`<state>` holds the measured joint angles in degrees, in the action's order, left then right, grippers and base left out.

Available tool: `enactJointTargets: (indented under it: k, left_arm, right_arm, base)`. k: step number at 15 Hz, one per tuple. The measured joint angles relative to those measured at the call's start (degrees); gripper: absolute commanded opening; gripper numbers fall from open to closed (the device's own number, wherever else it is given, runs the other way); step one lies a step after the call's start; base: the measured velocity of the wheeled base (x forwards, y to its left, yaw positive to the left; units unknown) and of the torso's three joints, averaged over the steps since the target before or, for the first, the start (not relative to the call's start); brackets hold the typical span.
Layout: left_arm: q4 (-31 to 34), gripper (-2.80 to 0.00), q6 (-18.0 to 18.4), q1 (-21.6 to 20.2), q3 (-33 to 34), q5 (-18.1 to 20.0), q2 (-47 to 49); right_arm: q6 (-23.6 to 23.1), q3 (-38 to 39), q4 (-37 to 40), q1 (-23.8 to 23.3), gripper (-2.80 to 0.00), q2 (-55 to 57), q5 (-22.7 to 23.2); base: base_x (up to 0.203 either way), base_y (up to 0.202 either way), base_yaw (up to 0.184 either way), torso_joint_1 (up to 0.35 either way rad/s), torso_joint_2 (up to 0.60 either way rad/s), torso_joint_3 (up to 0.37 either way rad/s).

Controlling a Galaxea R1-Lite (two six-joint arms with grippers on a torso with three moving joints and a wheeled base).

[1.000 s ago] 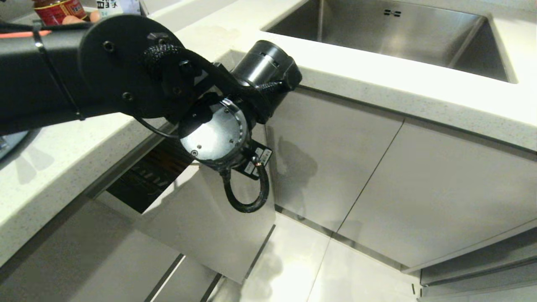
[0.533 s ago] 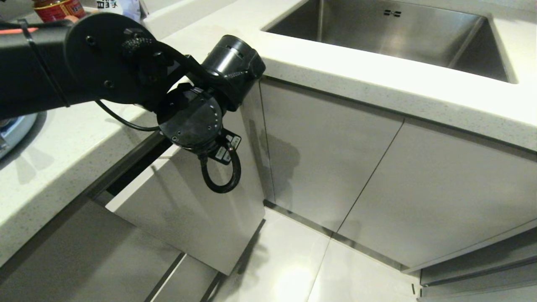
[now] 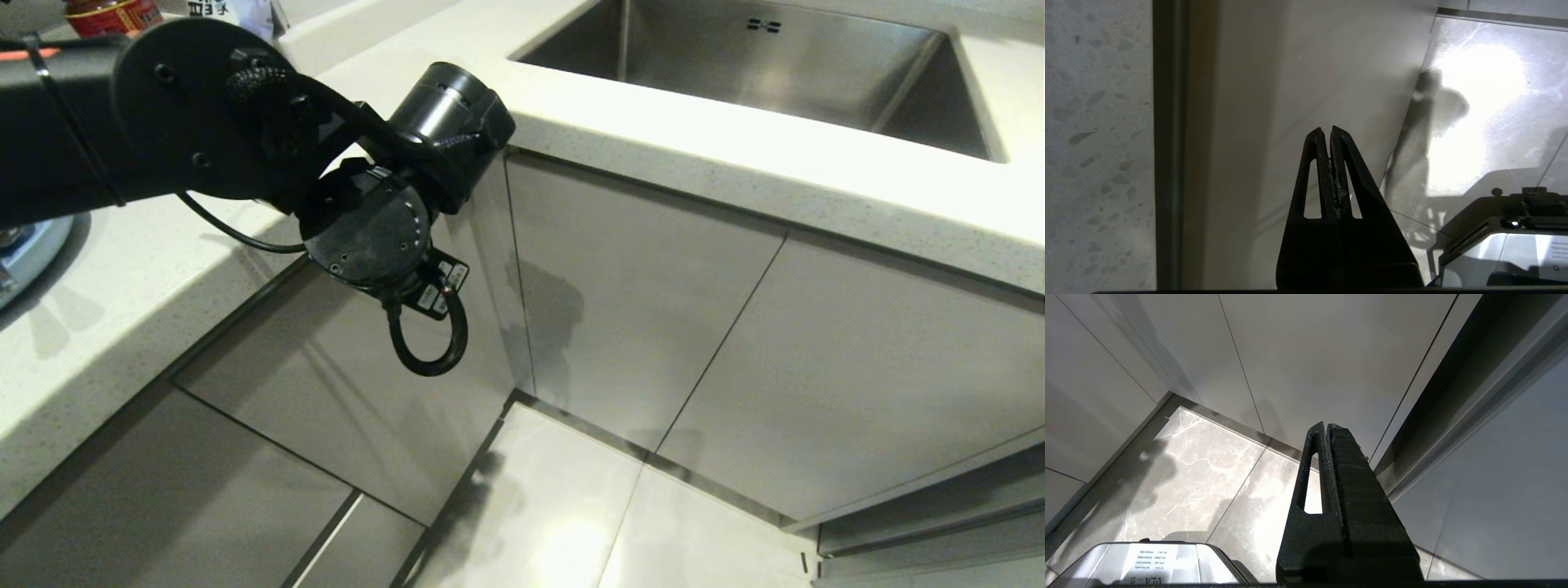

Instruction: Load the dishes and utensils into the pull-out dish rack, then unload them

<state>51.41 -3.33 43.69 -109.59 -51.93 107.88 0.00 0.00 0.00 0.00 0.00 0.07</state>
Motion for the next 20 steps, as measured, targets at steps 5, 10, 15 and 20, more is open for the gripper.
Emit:
enactJointTargets:
  k: [5,10,15,20]
  left_arm:
    - [-2.1,-2.8,-0.5,3.1,0.0,4.7,-4.0]
    - [-8.0,-2.8,-0.6,5.0,2.7,19.2,-17.7]
    - [-12.9,-2.8,3.1,-5.2,10.7,31.2,-37.2]
    - [-16.5,-2.8,7.5,-36.4,19.9,53.3,-56.0]
  right_arm:
    - [0.0,0.0,0.0,0.0,-2.8,0.0,0.0]
    - [0.0,0.0,0.0,0.0,-2.8,0.0,0.0]
    - [0.0,0.0,0.0,0.0,-2.8,0.0,0.0]
    - [0.0,0.0,0.0,0.0,-2.8,0.0,0.0]
  base:
    - [0.0,0.0,0.0,0.0,0.0,0.0]
    - [0.0,0.0,0.0,0.0,0.0,0.0]
    - [0.0,0.0,0.0,0.0,0.0,0.0]
    - [0.0,0.0,0.0,0.0,0.0,0.0]
